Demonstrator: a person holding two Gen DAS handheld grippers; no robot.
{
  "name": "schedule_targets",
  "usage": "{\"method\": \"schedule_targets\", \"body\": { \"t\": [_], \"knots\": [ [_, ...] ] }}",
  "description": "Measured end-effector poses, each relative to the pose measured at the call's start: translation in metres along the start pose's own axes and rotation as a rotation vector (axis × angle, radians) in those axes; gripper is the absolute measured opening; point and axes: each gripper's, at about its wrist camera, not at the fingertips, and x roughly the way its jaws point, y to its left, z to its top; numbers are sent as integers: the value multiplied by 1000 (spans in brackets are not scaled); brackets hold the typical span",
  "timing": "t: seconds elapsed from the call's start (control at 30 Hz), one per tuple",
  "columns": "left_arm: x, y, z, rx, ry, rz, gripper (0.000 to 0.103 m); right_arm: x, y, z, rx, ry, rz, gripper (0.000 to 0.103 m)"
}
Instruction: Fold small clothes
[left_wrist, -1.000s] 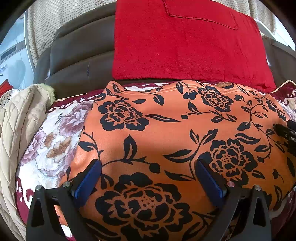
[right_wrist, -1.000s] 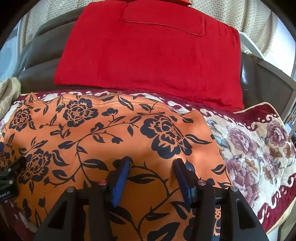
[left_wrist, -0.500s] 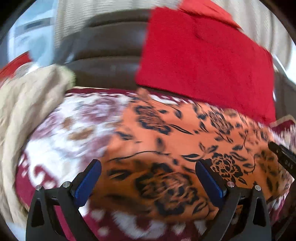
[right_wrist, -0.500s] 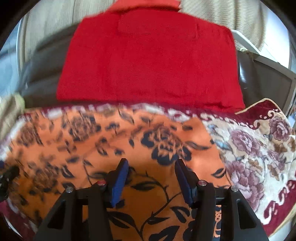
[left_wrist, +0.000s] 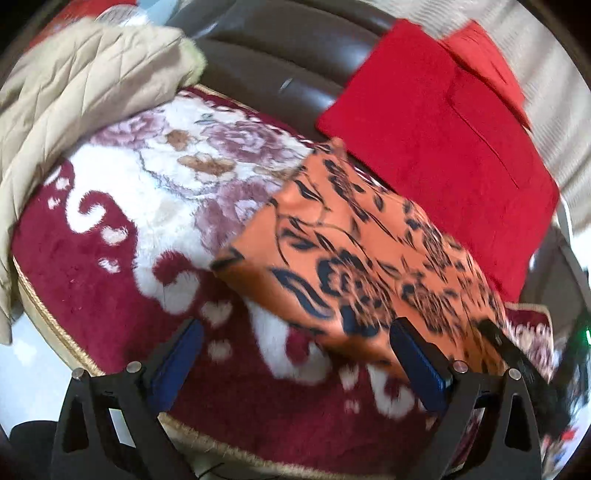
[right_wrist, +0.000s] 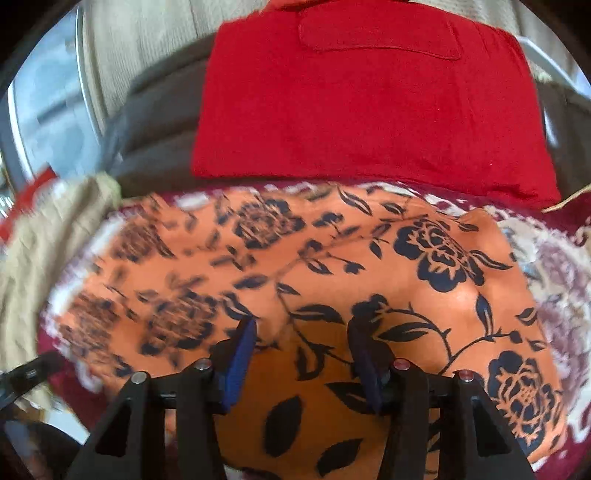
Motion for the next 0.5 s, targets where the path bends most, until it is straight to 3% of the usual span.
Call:
{"method": "schedule_targets", "body": {
  "t": [0.03, 0.13, 0.23, 0.43, 0.47, 0.5],
  "knots": [
    [6, 3, 4, -36, 2, -19, 99, -2, 0, 1, 3, -10, 15, 55],
    [22, 6, 16, -122, 17, -78, 61, 1, 4, -2, 32, 21, 59, 55],
    [37, 8, 26, -160, 28, -89, 60, 15, 0, -9, 59, 89, 34, 50],
    [39, 0, 26, -163, -7, -69, 63, 8, -18, -9, 141, 81, 110, 41],
    [36, -2, 25, -146, -17, -54, 47, 7, -23, -8, 165, 77, 122, 38],
    [34, -6, 25, -126, -27, -36, 39, 6, -28, -7, 191, 68, 135, 38]
  ]
}}
